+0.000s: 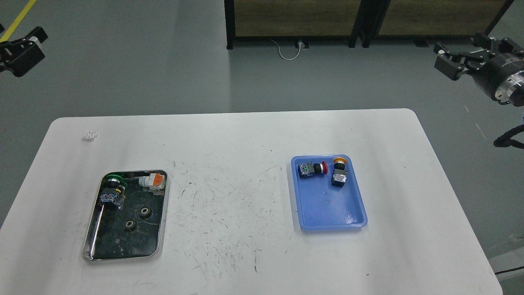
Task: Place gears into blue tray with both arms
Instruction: 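Lower the left gripper onto a black gear in the metal tray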
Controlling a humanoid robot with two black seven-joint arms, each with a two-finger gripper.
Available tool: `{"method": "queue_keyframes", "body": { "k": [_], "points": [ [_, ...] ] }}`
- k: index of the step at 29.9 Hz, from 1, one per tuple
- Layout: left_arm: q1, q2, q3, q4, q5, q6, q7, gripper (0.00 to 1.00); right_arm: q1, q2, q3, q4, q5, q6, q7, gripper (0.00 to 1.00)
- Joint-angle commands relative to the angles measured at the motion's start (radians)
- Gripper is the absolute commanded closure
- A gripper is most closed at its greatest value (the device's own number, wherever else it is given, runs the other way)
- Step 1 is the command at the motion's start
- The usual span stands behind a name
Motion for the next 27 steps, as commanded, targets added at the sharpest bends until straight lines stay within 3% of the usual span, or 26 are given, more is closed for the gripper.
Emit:
{"method": "queue_keyframes", "body": {
  "k": [1, 12, 20, 27],
  "points": [
    [0.044, -0.006, 0.061, -0.063, 0.109, -0.034, -0.036, 0.04, 0.009, 0.000, -0.001, -0.003, 0.000, -0.002, 0.000, 0.00],
    [0.300, -0.104, 0.092, -0.204, 0.438, -0.025, -0.039, 0.04, 0.070, -0.002, -0.040, -0.027, -0.003, -0.026, -0.013, 0.00],
    [0.392, -0.206, 0.106, -0.186, 0.507, 0.015, -0.038, 0.04, 0.085, 0.001, -0.068, -0.040, -0.003, -0.038, -0.013, 0.00],
    [0.396, -0.255, 0.179, -0.124, 0.504, 0.067, -0.050, 0.02, 0.084, 0.003, -0.070, -0.041, -0.008, -0.040, -0.013, 0.00]
  ]
}}
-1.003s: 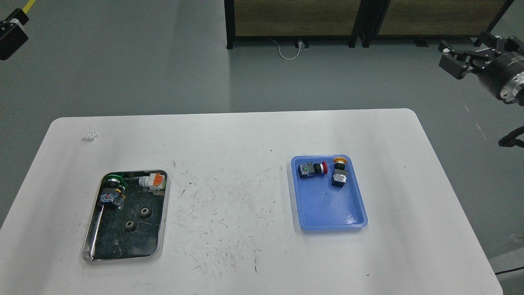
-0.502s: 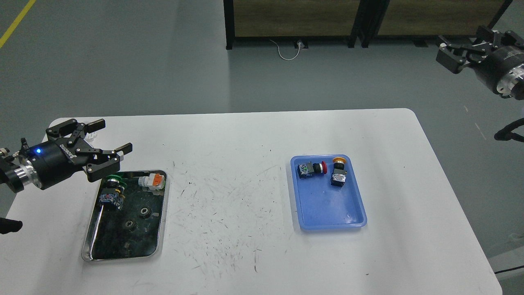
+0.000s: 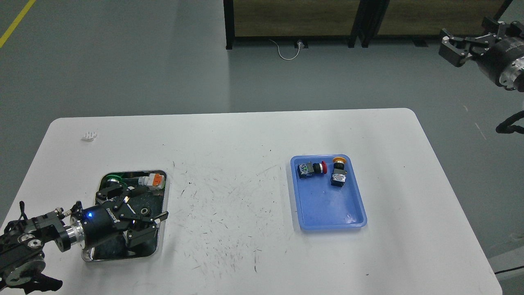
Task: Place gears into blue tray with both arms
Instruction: 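Lower the left gripper onto a black gear in the metal tray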
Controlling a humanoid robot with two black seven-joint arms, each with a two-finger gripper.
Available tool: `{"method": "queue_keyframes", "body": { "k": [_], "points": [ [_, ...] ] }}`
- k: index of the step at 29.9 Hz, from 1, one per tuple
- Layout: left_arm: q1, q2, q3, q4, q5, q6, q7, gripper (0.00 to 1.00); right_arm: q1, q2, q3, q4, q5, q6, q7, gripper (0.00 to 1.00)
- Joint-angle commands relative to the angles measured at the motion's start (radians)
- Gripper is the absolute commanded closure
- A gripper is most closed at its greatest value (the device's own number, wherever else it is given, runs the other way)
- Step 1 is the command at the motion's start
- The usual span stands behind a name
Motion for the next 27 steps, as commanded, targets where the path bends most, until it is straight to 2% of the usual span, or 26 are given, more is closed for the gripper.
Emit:
{"method": "queue_keyframes", "body": {
  "k": [1, 4, 18, 27],
  "points": [
    [0.001, -0.019, 0.023, 0.032, -0.002, 0.009, -0.015, 0.02, -0.002, 0.002, 0.000, -0.001, -0.003, -0.003, 0.000, 0.00],
    [0.004, -0.019, 0.029, 0.059, -0.002, 0.016, -0.038, 0.03, -0.003, 0.002, -0.002, -0.001, -0.003, -0.004, 0.000, 0.00],
    [0.037, -0.016, 0.051, 0.141, -0.008, 0.066, -0.041, 0.05, -0.006, 0.003, -0.002, -0.001, -0.004, -0.004, 0.000, 0.00],
    [0.046, -0.027, 0.057, 0.164, -0.012, 0.089, -0.041, 0.14, -0.011, 0.003, -0.002, -0.001, -0.006, -0.004, 0.002, 0.00]
  ]
}}
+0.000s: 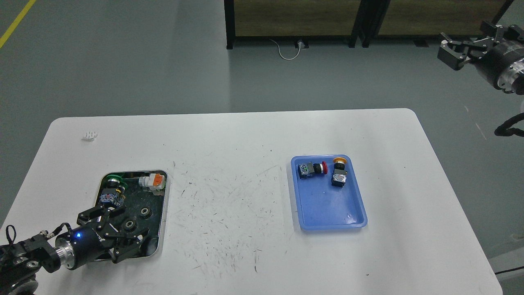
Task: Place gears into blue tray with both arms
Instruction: 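Lower the left gripper onto a black gear in the metal tray, then close the left gripper on the black gear and lift it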
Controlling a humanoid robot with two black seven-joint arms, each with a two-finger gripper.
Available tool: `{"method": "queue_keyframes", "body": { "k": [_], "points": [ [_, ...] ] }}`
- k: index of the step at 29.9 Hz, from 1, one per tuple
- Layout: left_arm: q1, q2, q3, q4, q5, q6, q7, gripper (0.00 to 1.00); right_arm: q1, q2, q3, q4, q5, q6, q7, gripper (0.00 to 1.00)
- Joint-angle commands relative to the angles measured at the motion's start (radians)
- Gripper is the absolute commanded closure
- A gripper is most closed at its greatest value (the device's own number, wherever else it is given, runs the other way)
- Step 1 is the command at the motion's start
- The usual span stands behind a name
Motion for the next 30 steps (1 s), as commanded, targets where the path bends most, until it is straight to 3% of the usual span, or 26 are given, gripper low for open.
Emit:
{"method": "queue_keyframes", "body": {
  "k": [1, 10, 24, 30],
  "points": [
    [0.000, -0.002, 0.001, 0.002, -0.002, 0.001, 0.000, 0.17, 0.000, 0.000, 0.000, 0.000, 0.000, 0.000, 0.002, 0.00],
    [0.002, 0.000, 0.001, 0.002, -0.004, -0.001, 0.003, 0.30, -0.002, 0.000, 0.000, 0.000, -0.026, 0.000, 0.002, 0.00],
    [0.022, 0.007, 0.001, 0.002, -0.010, -0.002, 0.020, 0.35, -0.002, 0.001, 0.000, 0.000, -0.029, -0.008, 0.002, 0.00],
    [0.019, 0.006, 0.001, 0.002, -0.016, -0.001, 0.022, 0.46, -0.002, 0.003, 0.000, 0.000, -0.032, -0.011, 0.002, 0.00]
  ]
}}
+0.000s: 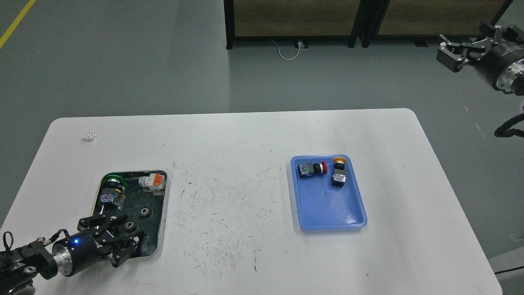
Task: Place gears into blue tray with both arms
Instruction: 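Close the left gripper on the black gear and lift it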
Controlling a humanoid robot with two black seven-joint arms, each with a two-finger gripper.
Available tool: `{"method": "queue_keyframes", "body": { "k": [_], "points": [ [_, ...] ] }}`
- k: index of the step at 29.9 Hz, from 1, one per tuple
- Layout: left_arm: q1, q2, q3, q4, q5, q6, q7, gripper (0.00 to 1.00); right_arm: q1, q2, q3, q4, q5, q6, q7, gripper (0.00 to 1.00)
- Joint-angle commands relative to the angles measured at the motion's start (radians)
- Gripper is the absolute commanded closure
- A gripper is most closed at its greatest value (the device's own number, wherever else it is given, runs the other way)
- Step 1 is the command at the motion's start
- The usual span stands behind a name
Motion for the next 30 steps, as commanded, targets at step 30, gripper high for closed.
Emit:
{"method": "queue_keyframes", "body": {
  "k": [30],
  "points": [
    [-0.165, 0.076, -0.022, -0.067, -0.062, -0.103, 0.037, 0.81, -0.006, -0.004, -0.002, 0.000, -0.002, -0.004, 0.000, 0.00]
  ]
}}
